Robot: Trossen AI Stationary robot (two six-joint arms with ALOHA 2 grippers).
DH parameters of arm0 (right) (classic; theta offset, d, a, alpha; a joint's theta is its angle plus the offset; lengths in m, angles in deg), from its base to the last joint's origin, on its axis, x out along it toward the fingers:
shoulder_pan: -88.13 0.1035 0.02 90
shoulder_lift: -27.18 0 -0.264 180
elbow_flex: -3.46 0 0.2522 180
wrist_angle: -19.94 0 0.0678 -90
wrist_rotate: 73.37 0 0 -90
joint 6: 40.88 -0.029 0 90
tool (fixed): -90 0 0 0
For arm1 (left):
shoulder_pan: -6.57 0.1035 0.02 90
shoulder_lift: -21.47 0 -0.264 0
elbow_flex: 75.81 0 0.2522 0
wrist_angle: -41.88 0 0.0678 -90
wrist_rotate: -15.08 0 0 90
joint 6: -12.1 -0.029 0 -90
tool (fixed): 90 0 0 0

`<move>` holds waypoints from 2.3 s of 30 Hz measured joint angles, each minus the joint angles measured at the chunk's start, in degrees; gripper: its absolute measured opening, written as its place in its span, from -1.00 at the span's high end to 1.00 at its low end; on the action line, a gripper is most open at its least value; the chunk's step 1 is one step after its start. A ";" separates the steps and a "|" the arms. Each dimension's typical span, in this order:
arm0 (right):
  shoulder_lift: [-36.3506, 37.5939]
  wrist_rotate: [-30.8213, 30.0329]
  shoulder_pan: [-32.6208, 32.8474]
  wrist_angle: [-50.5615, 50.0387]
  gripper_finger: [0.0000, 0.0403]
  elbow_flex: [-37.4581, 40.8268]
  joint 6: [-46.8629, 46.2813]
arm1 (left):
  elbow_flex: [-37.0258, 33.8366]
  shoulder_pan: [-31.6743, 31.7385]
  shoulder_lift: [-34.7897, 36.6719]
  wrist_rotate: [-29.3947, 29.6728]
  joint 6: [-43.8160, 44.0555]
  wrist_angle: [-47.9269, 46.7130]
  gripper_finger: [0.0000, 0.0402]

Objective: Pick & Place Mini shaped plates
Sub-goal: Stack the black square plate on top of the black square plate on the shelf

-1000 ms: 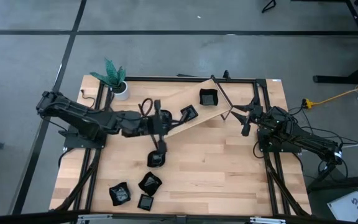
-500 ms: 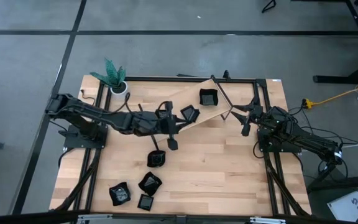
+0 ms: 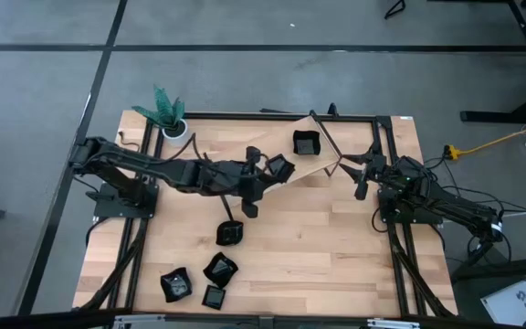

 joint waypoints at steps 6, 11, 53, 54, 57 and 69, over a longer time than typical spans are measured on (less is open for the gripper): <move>0.01 -0.01 -0.01 0.00 0.24 0.00 0.00 | 4.29 1.69 -0.72 0.22 -7.77 -7.63 0.99; 0.01 0.00 0.00 -0.01 0.24 0.00 0.00 | 4.50 3.50 -1.03 0.18 -11.99 -11.44 0.99; 0.00 0.00 0.00 0.00 0.24 0.00 0.00 | 15.50 7.01 -5.85 -1.03 30.13 -24.58 0.98; 0.00 -0.02 0.00 0.00 0.24 0.00 0.00 | 16.20 7.26 -5.83 -2.17 34.57 -24.60 0.98; 0.00 0.00 0.00 0.00 0.24 0.00 0.00 | 16.53 7.67 -5.80 -4.58 41.88 -25.02 0.98; -0.02 0.00 0.00 0.00 0.24 0.00 0.00 | 16.06 4.04 -8.62 4.87 47.15 -25.96 0.98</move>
